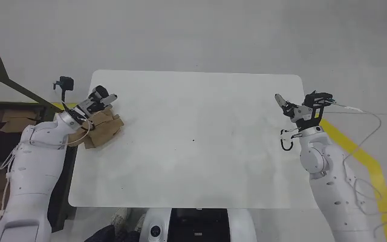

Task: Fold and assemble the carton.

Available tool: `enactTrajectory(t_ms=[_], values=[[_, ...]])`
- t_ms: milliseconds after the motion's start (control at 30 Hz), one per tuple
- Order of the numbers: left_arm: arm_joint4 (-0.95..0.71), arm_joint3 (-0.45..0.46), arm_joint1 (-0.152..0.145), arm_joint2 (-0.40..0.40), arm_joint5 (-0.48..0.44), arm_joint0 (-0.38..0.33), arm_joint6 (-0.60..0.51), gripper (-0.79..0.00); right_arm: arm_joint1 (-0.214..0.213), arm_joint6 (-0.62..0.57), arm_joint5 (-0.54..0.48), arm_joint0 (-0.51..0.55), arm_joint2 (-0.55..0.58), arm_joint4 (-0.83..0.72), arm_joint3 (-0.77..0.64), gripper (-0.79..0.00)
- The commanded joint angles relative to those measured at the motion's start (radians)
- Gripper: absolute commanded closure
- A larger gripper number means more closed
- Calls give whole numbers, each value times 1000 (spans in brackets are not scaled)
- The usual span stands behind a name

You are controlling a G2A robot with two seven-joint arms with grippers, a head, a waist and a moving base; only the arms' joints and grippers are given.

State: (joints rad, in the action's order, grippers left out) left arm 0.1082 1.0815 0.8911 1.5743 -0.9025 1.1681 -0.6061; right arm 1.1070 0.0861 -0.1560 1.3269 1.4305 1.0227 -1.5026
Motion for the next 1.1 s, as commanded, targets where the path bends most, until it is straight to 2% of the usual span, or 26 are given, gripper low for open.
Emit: enactTrajectory(t_ms=[0,167,267,400,600,767,1067], values=[[-126,-21,-11,22,-7,12,-95,-785,0,0,0,0,0,0,0,-785],[-377,-69,-39,86,-12,51,-295,-785,0,0,0,0,0,0,0,-785],[-476,-64,-56,119,27,89,-339,-785,0,0,0,0,0,0,0,-785],[-569,-69,-77,165,46,150,-358,-785,0,0,0,0,0,0,0,-785],[-722,-104,-92,209,76,223,-388,-785,0,0,0,0,0,0,0,-785],[-807,-137,-94,210,96,232,-408,-785,0,0,0,0,0,0,0,-785],[-807,-137,-94,210,96,232,-408,-785,0,0,0,0,0,0,0,-785]])
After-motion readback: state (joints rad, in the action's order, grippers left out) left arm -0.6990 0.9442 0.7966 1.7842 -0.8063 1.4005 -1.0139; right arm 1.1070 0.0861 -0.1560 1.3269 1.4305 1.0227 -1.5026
